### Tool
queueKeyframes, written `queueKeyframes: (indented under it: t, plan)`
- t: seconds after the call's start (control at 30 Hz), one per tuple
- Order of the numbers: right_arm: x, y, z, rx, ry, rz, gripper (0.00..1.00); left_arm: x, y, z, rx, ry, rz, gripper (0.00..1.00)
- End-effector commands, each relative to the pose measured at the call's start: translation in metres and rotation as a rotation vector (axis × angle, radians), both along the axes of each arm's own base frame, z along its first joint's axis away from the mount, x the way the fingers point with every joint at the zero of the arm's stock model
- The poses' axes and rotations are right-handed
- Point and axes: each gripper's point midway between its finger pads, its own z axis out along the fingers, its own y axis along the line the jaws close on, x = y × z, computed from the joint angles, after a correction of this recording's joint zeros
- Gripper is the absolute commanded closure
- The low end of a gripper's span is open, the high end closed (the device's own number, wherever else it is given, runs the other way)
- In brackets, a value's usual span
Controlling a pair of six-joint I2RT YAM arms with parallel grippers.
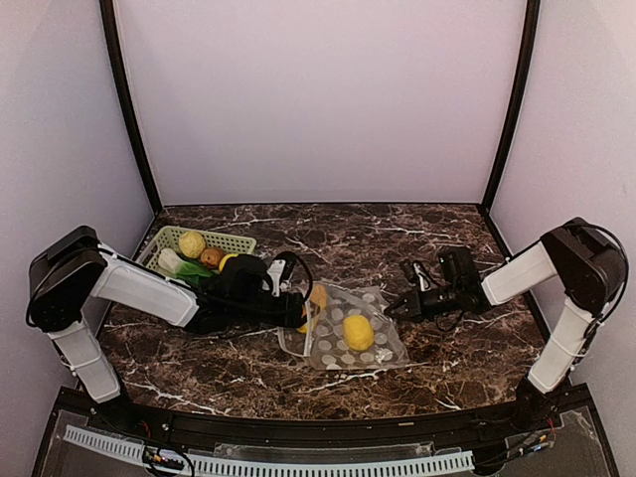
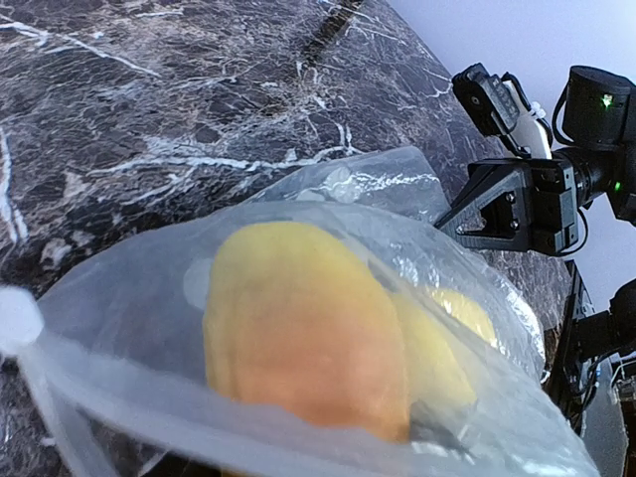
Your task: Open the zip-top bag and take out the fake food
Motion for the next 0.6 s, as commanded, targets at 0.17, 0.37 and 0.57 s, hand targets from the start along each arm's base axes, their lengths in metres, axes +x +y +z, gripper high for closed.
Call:
queueKeyframes:
  t: [0.17,0.37,0.57]
  plan:
    - [0.003,-0.008,0.007,0.009,-0.033,-0.013,1.0,-0.013,0.045,-0.006,0.08,0.012,0.067,0.52]
    - [0.003,-0.012,0.008,0.006,-0.038,-0.018,1.0,-0.017,0.076,0.005,0.096,0.002,0.119,0.52]
    - [0.004,-0.012,0.008,0.009,-0.037,-0.017,1.0,-0.007,0.122,0.048,0.046,-0.049,0.22,0.52]
